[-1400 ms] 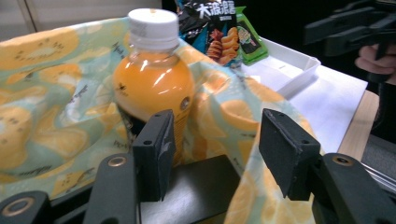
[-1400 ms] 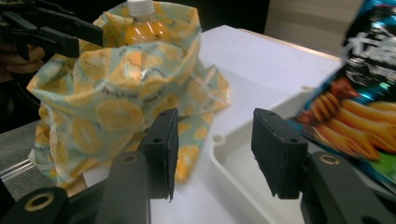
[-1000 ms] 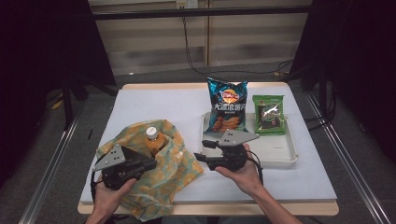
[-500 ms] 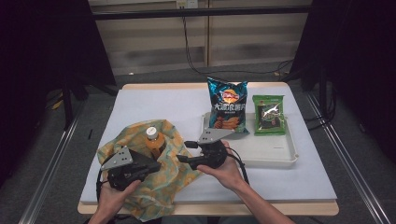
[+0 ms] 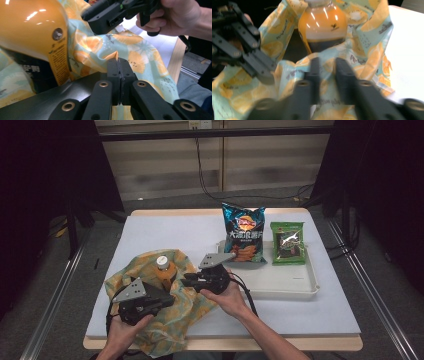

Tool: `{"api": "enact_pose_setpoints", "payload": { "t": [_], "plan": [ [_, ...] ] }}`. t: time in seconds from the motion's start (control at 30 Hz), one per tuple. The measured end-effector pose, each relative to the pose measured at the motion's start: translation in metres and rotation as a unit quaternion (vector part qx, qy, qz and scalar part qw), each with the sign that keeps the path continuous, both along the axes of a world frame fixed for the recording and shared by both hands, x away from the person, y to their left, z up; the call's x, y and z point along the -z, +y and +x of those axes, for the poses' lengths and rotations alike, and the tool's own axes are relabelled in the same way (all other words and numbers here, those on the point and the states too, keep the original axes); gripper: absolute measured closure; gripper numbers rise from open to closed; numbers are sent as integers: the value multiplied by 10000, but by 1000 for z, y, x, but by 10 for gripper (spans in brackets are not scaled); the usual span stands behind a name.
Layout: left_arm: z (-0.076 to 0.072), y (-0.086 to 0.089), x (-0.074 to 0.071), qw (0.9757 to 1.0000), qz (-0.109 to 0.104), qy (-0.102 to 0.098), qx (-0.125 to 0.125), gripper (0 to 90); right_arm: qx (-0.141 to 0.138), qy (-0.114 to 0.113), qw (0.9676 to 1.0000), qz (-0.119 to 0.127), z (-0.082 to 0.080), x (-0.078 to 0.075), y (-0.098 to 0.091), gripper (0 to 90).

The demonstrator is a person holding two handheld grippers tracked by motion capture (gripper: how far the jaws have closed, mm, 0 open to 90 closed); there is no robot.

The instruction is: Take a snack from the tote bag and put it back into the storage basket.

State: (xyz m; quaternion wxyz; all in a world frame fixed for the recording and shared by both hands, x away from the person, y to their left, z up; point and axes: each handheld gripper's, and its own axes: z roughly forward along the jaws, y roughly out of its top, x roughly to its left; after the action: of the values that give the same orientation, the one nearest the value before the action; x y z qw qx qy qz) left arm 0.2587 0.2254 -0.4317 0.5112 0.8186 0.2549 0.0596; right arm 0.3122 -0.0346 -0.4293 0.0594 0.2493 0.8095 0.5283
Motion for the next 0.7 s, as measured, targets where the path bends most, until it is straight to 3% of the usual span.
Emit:
{"api": "enact_pose_setpoints", "payload": {
  "t": [0.07,0.23,0.43,0.6,0.7],
  "plan": [
    [0,2,0,10000,-4,-11,-27,858,-49,37,10000,35,-1,2,-2,900],
    [-1,5,-1,9999,-57,-21,-120,756,6,102,9999,-54,-1,11,-6,900],
    [-1,12,-2,9996,-95,-88,-256,708,42,171,9995,-260,-3,24,-10,900],
    [1,18,-1,9991,-131,-61,-402,724,120,203,9994,-237,-1,31,-12,900],
    [1,18,-1,9994,-91,-46,-335,725,91,136,9998,-142,-1,28,-13,887]
  ]
}}
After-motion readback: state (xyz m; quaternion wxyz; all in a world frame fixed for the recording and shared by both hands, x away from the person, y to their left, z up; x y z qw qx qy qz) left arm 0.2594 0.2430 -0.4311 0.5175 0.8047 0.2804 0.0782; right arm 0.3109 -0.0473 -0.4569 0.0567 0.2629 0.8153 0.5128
